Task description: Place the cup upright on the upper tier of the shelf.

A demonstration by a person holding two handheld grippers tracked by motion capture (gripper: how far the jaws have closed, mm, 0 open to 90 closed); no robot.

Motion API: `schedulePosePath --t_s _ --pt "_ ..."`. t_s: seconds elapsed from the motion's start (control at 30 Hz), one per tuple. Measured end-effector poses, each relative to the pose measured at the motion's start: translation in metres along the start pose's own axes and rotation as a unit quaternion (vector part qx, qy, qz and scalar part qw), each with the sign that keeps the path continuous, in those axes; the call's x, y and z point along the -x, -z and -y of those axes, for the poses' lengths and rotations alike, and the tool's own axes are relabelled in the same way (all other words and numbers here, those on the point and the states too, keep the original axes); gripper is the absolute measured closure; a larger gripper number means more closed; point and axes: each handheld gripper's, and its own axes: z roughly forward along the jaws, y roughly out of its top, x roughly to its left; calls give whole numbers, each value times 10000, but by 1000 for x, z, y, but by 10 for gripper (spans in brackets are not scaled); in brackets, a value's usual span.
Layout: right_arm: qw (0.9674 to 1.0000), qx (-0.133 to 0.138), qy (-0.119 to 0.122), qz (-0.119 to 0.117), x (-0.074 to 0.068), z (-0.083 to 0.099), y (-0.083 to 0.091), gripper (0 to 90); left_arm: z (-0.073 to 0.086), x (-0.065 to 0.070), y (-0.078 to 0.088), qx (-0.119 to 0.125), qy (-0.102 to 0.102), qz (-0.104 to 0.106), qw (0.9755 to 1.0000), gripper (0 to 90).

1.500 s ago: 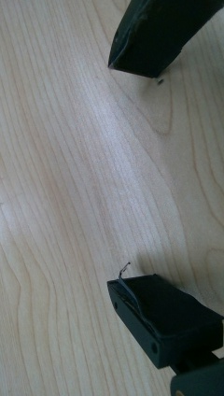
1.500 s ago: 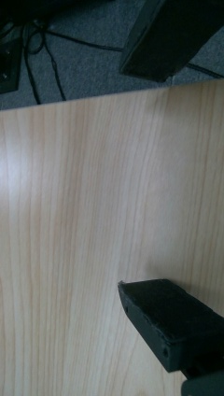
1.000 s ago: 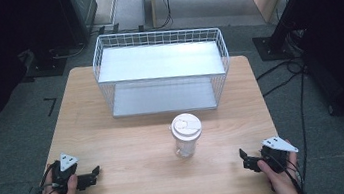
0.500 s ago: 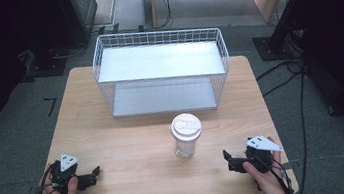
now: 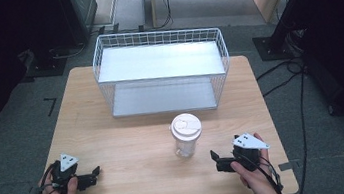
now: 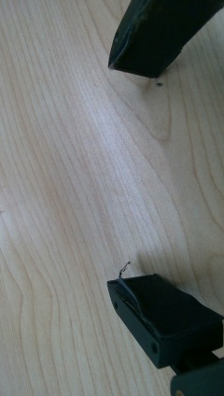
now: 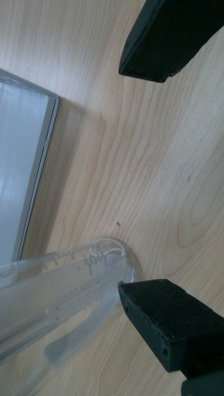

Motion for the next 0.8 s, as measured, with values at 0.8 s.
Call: schedulePosePath --t_s 0.8 --pt "9985 143 119 -507 -53 -21 -30 0 0 0 0 0 -5 -3 10000 0"
